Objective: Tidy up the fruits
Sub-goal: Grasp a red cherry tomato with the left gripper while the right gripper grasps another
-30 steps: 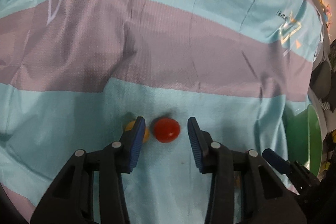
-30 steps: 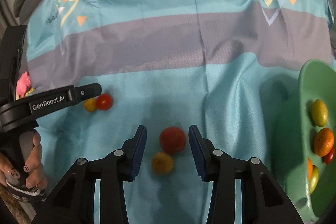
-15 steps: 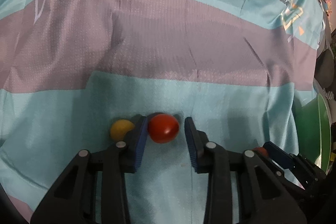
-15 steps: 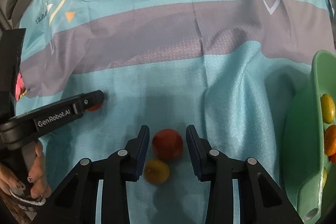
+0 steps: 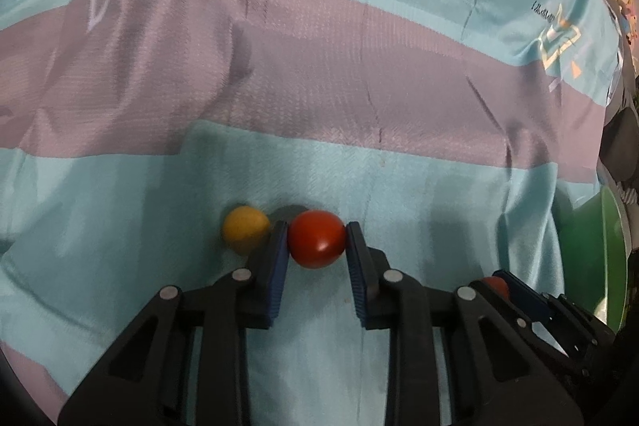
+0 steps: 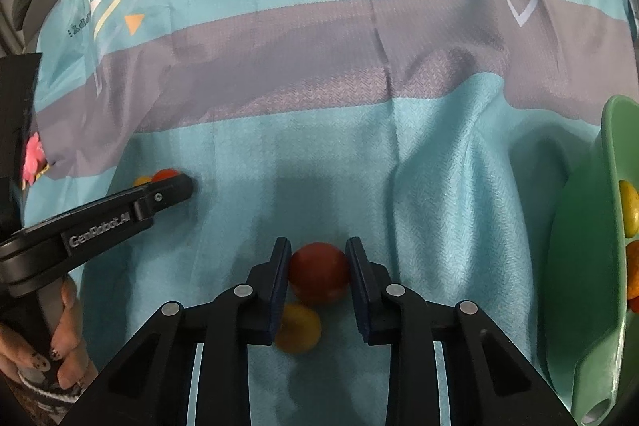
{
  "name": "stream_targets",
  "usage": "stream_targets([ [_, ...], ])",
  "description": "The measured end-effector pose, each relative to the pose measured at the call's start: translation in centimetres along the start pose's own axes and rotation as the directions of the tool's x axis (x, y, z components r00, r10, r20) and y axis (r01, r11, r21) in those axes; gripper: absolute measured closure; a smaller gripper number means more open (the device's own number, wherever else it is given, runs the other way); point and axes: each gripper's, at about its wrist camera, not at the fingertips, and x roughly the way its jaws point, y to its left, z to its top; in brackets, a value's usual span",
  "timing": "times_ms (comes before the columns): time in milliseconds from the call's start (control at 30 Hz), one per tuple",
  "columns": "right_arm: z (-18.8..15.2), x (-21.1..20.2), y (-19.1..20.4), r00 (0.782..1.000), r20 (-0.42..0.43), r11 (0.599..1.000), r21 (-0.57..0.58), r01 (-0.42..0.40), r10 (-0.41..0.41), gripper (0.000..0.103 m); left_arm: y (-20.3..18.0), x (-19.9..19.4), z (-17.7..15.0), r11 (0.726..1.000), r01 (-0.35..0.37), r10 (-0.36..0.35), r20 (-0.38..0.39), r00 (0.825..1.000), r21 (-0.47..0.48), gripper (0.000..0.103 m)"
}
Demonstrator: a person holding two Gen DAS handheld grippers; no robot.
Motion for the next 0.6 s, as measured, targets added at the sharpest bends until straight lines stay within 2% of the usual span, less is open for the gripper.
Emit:
stream_targets([
  [600,0.3,-5.9,-1.1,0.987,0.137,0.996,0.004,-0.086,0.085,0.073,-3.0,-7.4,-3.9,0.999,0.006,-0.01,0.11,0.994,0.033,0.076],
])
